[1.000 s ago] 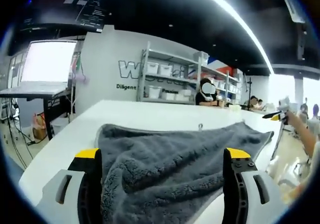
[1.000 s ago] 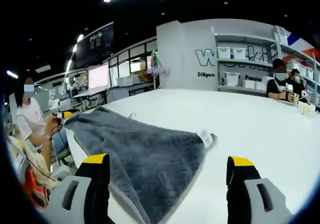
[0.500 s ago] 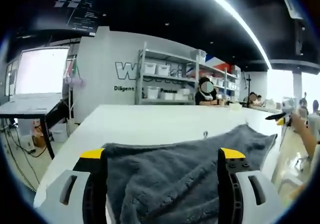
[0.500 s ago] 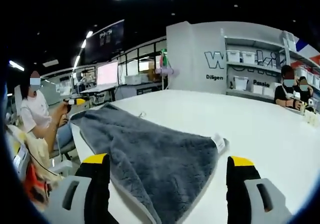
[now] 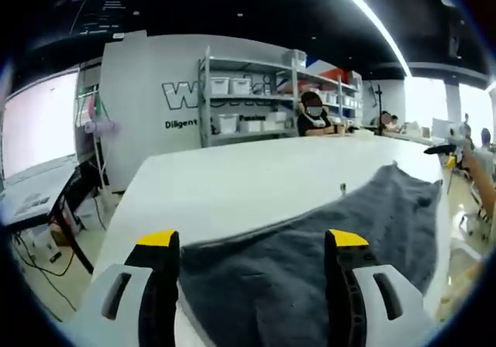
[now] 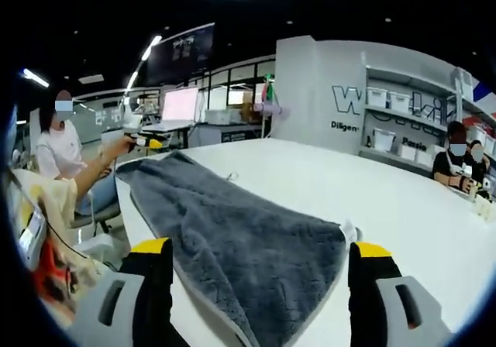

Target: Fold the towel on the table until its edges align and the towel forms a compact rectangular stack.

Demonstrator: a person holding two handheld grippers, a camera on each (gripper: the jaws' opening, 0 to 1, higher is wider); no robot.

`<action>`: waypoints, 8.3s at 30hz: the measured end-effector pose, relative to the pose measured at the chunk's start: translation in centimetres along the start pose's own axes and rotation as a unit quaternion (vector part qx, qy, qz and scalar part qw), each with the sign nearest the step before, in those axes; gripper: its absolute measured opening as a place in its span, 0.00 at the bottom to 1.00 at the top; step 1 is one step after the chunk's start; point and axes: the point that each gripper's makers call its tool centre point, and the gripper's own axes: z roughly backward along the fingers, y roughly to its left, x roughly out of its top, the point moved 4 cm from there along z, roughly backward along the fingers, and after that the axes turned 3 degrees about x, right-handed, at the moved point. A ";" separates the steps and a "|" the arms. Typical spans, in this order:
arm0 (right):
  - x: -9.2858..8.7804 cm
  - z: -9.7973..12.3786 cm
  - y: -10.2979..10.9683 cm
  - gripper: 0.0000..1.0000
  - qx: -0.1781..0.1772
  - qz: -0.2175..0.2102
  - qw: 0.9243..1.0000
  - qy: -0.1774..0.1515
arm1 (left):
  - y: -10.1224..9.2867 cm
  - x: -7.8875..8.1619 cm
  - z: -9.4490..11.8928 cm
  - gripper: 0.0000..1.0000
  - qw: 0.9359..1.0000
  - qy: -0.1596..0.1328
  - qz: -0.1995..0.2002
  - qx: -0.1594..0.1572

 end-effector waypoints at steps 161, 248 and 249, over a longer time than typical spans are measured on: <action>3.8 -19.2 -27.5 0.05 -0.259 0.187 0.939 0.131 | 11.3 0.9 -16.6 0.04 0.972 0.127 -0.169 0.105; -3.3 -2.3 -4.8 0.66 -0.061 0.093 0.991 0.079 | -3.6 -8.7 4.9 0.38 0.986 0.097 -0.077 -0.114; -3.4 -2.3 -4.8 0.65 -0.057 0.088 0.991 0.081 | -3.6 -8.9 4.8 0.38 0.985 0.101 -0.080 -0.116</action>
